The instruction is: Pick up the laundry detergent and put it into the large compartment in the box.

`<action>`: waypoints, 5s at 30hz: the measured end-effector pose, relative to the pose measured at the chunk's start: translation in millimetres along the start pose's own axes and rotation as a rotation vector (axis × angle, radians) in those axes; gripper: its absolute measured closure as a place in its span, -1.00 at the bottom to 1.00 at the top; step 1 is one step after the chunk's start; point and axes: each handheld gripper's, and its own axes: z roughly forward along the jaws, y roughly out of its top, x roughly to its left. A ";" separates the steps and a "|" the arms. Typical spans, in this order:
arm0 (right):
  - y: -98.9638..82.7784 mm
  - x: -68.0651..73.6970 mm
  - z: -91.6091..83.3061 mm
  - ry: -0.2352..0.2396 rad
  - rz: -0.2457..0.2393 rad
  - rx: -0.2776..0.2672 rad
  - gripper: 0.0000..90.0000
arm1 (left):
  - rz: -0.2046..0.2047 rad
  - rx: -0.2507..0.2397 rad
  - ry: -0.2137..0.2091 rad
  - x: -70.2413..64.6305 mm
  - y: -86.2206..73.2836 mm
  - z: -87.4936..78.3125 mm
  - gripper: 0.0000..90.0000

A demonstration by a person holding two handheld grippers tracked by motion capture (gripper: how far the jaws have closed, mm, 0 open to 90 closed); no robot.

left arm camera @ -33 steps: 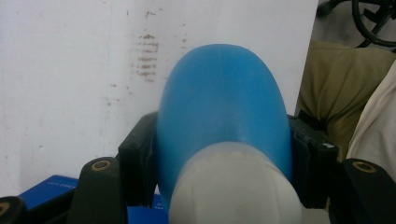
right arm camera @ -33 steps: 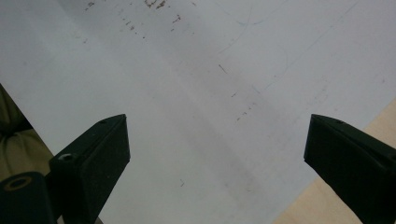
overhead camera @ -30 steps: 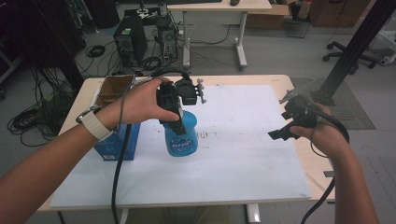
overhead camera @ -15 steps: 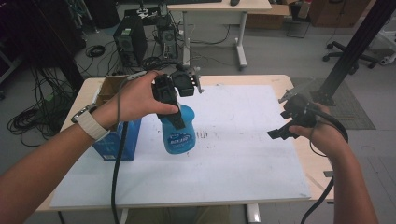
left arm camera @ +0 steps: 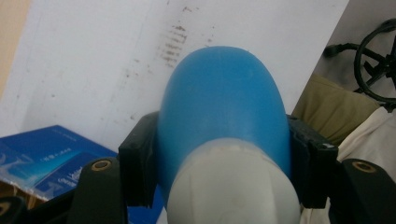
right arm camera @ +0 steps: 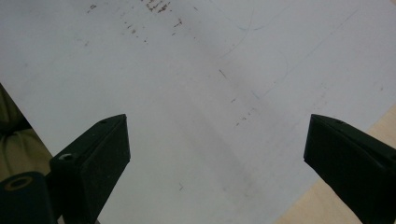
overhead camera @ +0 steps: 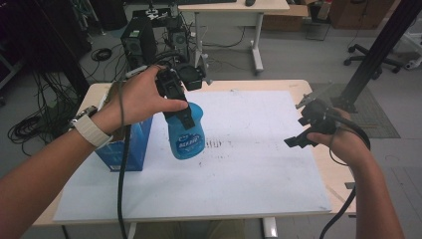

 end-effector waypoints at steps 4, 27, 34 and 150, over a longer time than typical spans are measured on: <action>-0.3 0.0 -1.5 -0.002 -0.001 0.000 -0.84 | -0.034 -0.001 0.016 1.4 -0.8 -7.0 -0.17; 5.3 0.4 -3.1 -0.003 -0.016 -0.001 -0.84 | -0.271 -0.003 0.085 18.7 -10.5 -34.8 -0.17; 5.7 0.5 -3.3 -0.001 -0.018 -0.004 -0.84 | -0.334 -0.007 0.096 25.3 -13.9 -43.0 -0.17; 24.0 -9.9 9.3 0.027 -0.060 0.001 -0.84 | -1.043 0.021 0.243 121.6 -116.2 -121.3 -0.16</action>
